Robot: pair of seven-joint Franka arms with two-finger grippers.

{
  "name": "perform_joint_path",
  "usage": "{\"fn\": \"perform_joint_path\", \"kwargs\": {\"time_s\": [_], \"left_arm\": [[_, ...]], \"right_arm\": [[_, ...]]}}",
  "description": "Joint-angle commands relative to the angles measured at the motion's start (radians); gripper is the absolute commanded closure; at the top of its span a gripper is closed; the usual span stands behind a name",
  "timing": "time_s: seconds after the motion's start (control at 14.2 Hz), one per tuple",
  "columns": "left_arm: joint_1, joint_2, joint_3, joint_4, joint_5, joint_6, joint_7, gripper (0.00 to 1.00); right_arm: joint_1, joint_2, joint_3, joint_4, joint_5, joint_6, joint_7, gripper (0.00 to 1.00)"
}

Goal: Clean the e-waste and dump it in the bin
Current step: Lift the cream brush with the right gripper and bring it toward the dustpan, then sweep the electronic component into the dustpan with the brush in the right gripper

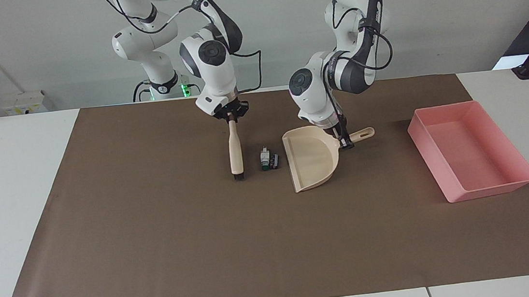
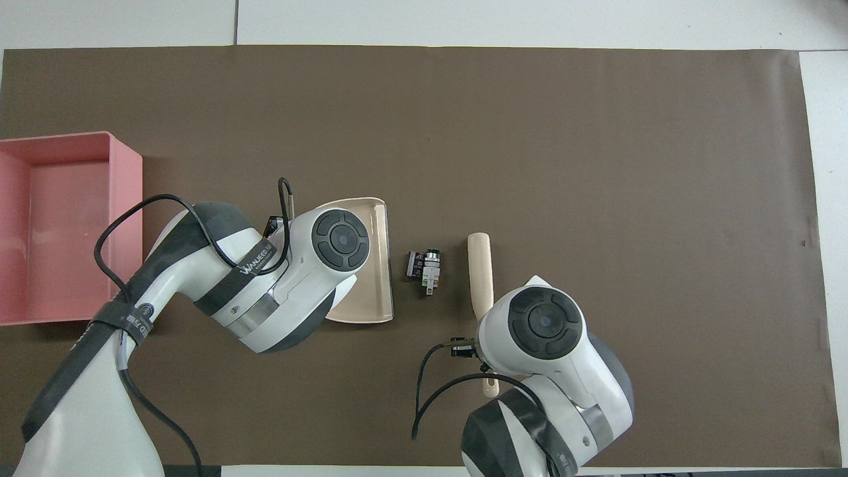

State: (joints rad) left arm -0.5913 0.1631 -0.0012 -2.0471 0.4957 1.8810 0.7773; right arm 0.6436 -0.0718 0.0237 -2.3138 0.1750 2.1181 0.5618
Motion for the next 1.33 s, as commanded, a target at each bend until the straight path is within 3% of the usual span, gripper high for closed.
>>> {"fn": "perform_joint_path", "kwargs": {"time_s": [0.0,0.14,0.42,0.63,0.84,1.05,1.26], "left_arm": [[-0.015,-0.020,0.006,-0.033,0.020,0.001,-0.015,1.00],[-0.013,-0.020,0.004,-0.035,0.018,0.012,-0.015,1.00],[-0.005,-0.023,0.004,-0.036,0.012,0.053,-0.016,1.00],[0.001,-0.030,0.004,-0.051,-0.002,0.076,-0.016,1.00],[0.027,-0.040,0.004,-0.077,-0.046,0.150,-0.010,1.00],[0.051,-0.046,0.003,-0.102,-0.071,0.210,-0.004,1.00],[0.088,-0.057,0.000,-0.117,-0.109,0.257,0.016,1.00]], "right_arm": [[0.054,0.064,-0.004,0.017,0.049,0.066,0.017,1.00],[0.080,0.092,-0.004,0.048,0.108,0.078,-0.026,1.00],[0.146,0.135,-0.004,0.088,0.449,0.228,-0.227,1.00],[0.160,0.164,-0.004,0.161,0.579,0.237,-0.283,1.00],[0.151,0.173,-0.007,0.188,0.581,0.226,-0.286,1.00],[0.153,0.130,-0.019,0.182,0.543,0.186,-0.231,1.00],[0.065,0.048,-0.018,0.185,0.336,0.044,-0.080,1.00]]}}
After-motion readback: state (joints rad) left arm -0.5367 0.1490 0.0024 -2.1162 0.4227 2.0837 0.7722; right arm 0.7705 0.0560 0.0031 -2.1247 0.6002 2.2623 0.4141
